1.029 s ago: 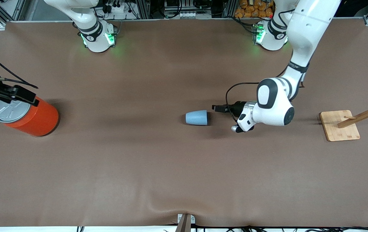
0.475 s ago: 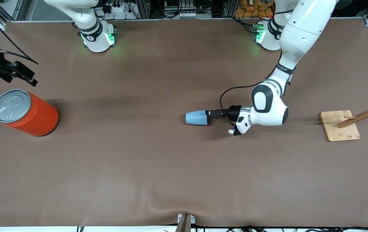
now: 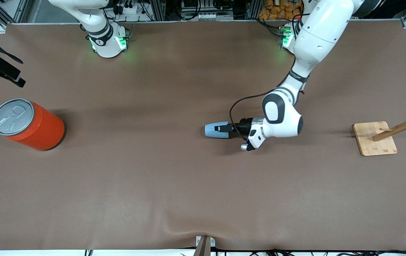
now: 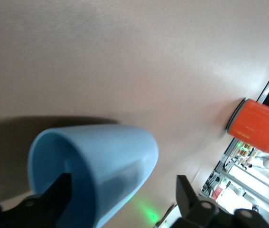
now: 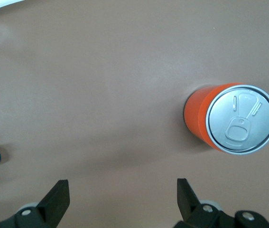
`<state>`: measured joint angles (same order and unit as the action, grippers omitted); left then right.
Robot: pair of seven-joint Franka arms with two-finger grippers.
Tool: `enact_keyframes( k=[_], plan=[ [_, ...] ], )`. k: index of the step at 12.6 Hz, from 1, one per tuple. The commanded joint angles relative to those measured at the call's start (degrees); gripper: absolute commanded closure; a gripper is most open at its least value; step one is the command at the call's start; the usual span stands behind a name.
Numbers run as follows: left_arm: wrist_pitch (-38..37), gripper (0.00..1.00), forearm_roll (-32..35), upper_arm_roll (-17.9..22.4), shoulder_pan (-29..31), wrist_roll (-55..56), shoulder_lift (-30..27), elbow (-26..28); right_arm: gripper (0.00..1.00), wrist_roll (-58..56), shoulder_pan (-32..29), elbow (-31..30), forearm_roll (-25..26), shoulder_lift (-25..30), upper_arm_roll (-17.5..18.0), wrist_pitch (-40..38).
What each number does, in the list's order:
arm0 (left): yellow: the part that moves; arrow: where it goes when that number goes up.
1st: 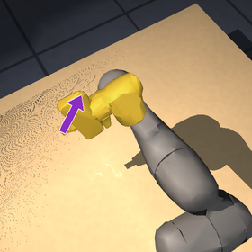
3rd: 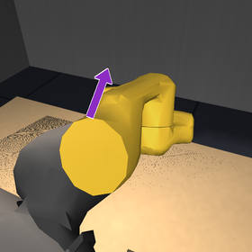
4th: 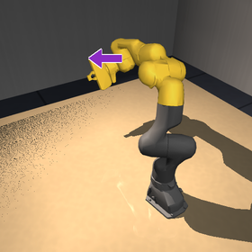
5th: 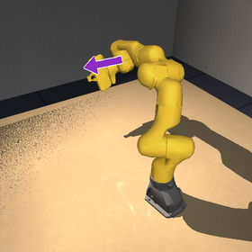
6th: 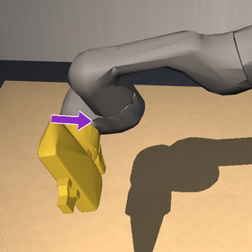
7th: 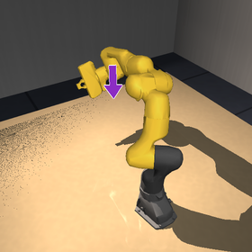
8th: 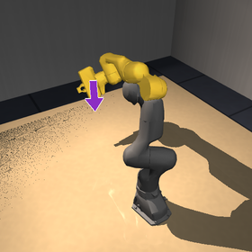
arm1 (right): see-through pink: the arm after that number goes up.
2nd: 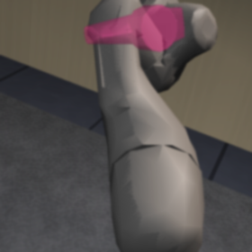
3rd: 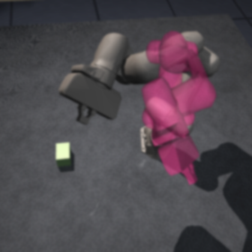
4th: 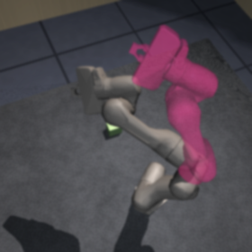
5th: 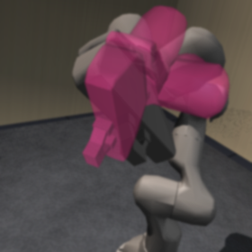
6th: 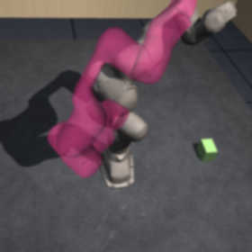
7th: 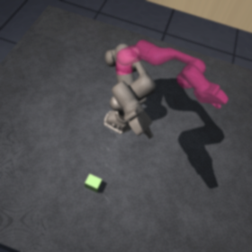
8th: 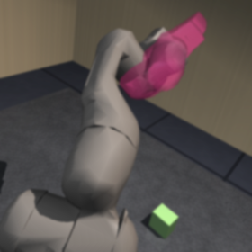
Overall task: Flip cup
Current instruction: 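Lift the blue cup with the left gripper and turn it upright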
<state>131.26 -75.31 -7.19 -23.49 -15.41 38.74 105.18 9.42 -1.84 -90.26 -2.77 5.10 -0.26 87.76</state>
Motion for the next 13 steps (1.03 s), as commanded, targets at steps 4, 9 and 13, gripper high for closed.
enact_keyframes(
  k=[4,9,13],
  plan=[
    [8.73,1.0,-1.24,0.6,-3.4,-3.12,2.3,-3.05,0.0,0.07,0.79,5.01,-1.44,-1.67,-1.67,-4.94],
    [9.1,1.0,3.49,3.66,-2.0,-2.26,-0.68,-2.52,0.0,-0.1,0.97,4.57,-1.36,-1.75,-1.76,-4.79],
    [8.57,1.0,17.08,10.78,-1.74,3.09,-6.39,-2.35,0.0,-5.18,2.89,4.83,4.34,-1.93,-1.59,-4.44]
  ],
)
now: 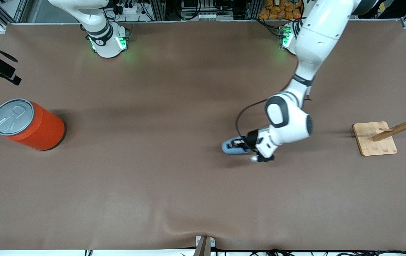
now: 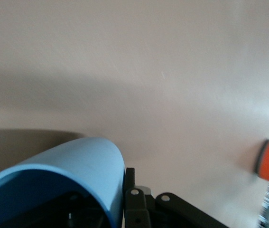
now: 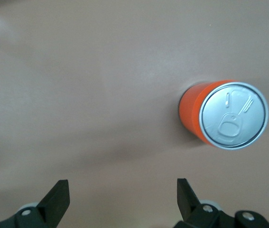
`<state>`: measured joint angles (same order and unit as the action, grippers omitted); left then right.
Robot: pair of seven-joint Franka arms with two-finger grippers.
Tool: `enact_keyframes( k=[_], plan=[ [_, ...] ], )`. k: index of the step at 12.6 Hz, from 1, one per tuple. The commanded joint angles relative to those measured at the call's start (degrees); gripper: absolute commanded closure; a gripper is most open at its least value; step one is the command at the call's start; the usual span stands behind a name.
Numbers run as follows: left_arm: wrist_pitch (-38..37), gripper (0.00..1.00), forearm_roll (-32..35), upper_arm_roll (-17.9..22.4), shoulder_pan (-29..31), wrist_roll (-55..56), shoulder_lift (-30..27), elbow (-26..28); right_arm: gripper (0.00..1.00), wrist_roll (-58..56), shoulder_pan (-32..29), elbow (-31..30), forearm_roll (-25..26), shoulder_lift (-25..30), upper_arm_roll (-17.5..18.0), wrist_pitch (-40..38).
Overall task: Flip cup
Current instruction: 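Lift the blue cup with the left gripper and turn it upright, then lower the blue cup upright onto the table with the left gripper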
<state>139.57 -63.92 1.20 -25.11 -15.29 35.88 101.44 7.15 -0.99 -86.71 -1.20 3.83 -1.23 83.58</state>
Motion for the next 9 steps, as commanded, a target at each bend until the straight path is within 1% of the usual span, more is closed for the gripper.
enact_keyframes(
  k=[1,2,4,8,9],
  plan=[
    [0.0,1.0,9.48,4.23,-0.11,4.81,-4.58,1.57,0.0,-3.71,1.96,1.28,2.69,-0.66,-0.61,-0.17],
    [-0.26,1.0,12.99,6.51,-0.2,6.57,-5.2,1.57,0.0,-4.24,2.13,1.19,3.12,-0.66,-0.53,-0.26],
    [-0.35,1.0,21.6,10.21,-0.29,10.0,-6.0,1.48,0.0,-14.12,1.87,1.19,3.48,-0.75,-0.52,-0.17],
    [-0.87,1.0,41.55,14.35,-0.37,15.28,-6.52,1.48,0.0,-15.23,1.78,1.01,3.13,-0.75,-0.52,-0.26],
    [-4.88,1.0,44.99,14.36,-0.29,15.98,-7.49,1.57,0.0,-15.15,1.78,1.01,3.04,-0.75,-0.52,-0.26]
  ],
)
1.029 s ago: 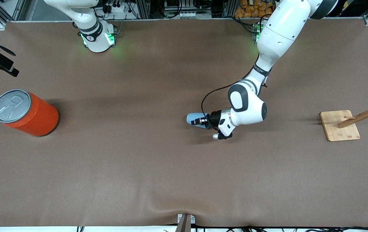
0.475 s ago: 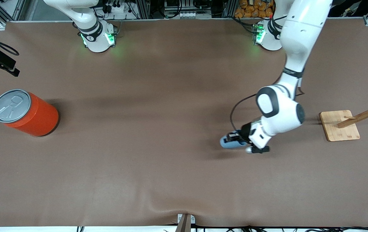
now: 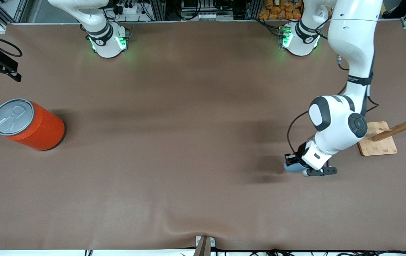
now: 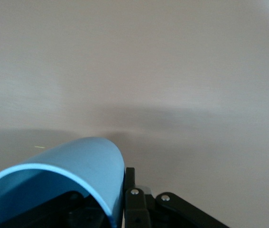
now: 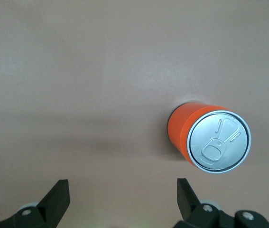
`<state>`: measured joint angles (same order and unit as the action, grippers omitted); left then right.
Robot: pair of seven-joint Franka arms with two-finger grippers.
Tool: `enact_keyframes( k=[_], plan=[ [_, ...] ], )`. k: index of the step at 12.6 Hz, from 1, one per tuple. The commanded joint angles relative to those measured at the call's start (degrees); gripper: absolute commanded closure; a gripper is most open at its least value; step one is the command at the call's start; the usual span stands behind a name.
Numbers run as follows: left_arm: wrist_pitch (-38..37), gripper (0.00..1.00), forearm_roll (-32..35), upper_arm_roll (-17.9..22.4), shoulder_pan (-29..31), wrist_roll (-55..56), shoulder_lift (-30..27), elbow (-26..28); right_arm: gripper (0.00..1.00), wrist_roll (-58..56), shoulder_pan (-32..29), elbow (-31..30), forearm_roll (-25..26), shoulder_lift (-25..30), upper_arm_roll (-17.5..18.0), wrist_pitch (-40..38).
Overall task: Flip cup
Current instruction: 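Lower the blue cup upright onto the table with the left gripper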
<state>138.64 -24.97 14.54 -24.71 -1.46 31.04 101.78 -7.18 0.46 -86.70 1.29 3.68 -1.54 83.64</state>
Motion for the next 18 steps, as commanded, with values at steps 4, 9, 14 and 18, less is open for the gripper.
enact_keyframes(
  k=[4,9,14,18],
  plan=[
    [-11.46,1.0,11.79,0.93,-0.77,3.3,-2.57,1.05,0.0,-0.82,0.42,1.01,0.21,-0.61,-0.22,-0.32],
    [-11.38,1.0,12.14,0.92,-1.92,5.77,1.04,1.14,0.0,-0.82,0.24,0.92,0.12,-0.61,-0.22,-0.41],
    [-11.55,0.0,12.14,1.01,-1.83,6.91,-0.62,0.96,0.0,-0.73,0.07,0.84,0.03,-0.78,-0.31,-0.58],
    [-13.3,0.0,12.14,1.01,0.8,5.77,-8.43,0.87,0.0,-0.73,-1.34,0.92,-0.06,-0.78,-0.04,-0.67]
  ],
)
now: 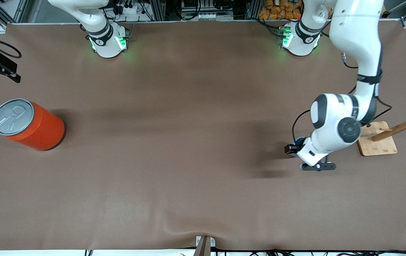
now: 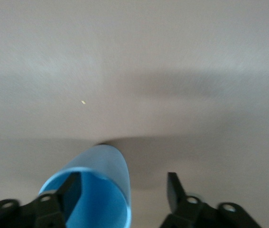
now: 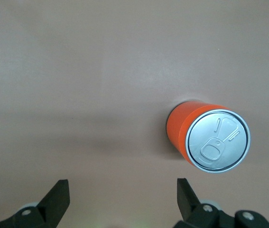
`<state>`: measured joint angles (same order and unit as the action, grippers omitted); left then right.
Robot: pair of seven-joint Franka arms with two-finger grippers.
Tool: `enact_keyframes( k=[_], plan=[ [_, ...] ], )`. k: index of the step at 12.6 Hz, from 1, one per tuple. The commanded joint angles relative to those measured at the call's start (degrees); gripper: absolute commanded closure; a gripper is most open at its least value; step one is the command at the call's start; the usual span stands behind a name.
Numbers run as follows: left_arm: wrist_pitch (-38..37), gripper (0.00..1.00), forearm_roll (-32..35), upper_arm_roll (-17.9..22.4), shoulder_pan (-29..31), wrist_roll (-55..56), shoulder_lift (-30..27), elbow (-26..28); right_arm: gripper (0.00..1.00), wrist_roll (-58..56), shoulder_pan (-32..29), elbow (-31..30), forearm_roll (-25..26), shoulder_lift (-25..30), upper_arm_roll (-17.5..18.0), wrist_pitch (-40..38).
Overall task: Flip cup
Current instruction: 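Lower the blue cup upright onto the table with the left gripper, then open the left gripper and lift it off the cup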
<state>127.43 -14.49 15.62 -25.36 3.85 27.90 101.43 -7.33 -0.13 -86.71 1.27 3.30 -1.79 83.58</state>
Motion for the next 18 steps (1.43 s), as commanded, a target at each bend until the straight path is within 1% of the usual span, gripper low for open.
enact_keyframes(
  k=[1,2,3,4,5,8,10,11,13,14,15,16,17,18],
  plan=[
    [-2.89,0.0,1.75,-0.15,2.93,0.19,-7.75,1.49,0.0,-0.58,-1.19,0.93,-0.04,-0.4,0.56,-0.7],
    [-5.33,0.0,2.18,0.02,3.21,-0.77,-9.86,1.84,0.0,-0.58,-2.23,0.93,-0.04,-0.4,1.35,-0.7],
    [-7.36,0.0,6.19,0.02,4.61,-2.08,-11.97,1.93,0.0,-0.58,-3.11,0.93,-0.04,-0.4,2.57,-0.7],
    [-9.81,0.0,11.63,-0.15,6.36,-2.7,-14.17,2.02,0.0,-0.58,-3.12,0.93,-0.04,-0.31,2.85,-0.7],
    [-11.75,0.0,14.81,-0.24,8.29,-3.58,-15.76,2.02,0.0,-0.58,-3.04,0.93,-0.13,-0.31,2.85,-0.7],
    [-15.27,0.0,14.93,-0.33,14.27,-13.57,-18.58,1.58,0.0,-0.58,-3.03,0.93,-0.48,-0.31,2.85,-0.7],
    [-18.35,0.0,14.93,-0.41,14.55,-15.45,-19.46,-0.08,0.0,-0.58,-2.95,0.93,-0.48,-0.31,2.76,-0.7],
    [-21.41,0.0,14.67,-0.76,14.03,-15.02,-19.55,-1.83,0.0,-0.58,-2.95,0.93,-0.48,-0.31,2.76,-0.79],
    [-29.92,0.0,14.4,-1.2,13.5,-14.31,-19.47,-7.45,0.0,-0.06,-3.03,0.84,-0.48,-0.31,2.76,-0.79],
    [-32.31,0.0,14.4,-1.29,13.67,-14.22,-19.47,-9.3,0.0,0.64,-3.04,0.84,-0.48,-0.31,2.76,-0.7],
    [-32.86,0.0,14.49,-2.16,14.37,-14.57,-19.47,-10.1,0.0,1.61,-2.69,0.93,-0.48,-0.31,2.76,-0.7],
    [-32.86,0.0,14.58,-5.13,15.85,-13.79,-19.47,-10.98,0.0,2.14,-2.6,0.93,-0.48,-0.31,2.85,-0.7],
    [-33.21,0.0,14.49,-9.16,18.04,-12.83,-19.55,-12.21,0.0,2.14,-2.6,0.93,-0.48,-0.31,2.85,-0.7],
    [-35.04,0.0,14.67,-12.77,19.63,-9.34,-20.08,-13.26,0.0,2.14,-2.6,0.93,-0.48,-0.4,2.85,-0.7]
  ],
)
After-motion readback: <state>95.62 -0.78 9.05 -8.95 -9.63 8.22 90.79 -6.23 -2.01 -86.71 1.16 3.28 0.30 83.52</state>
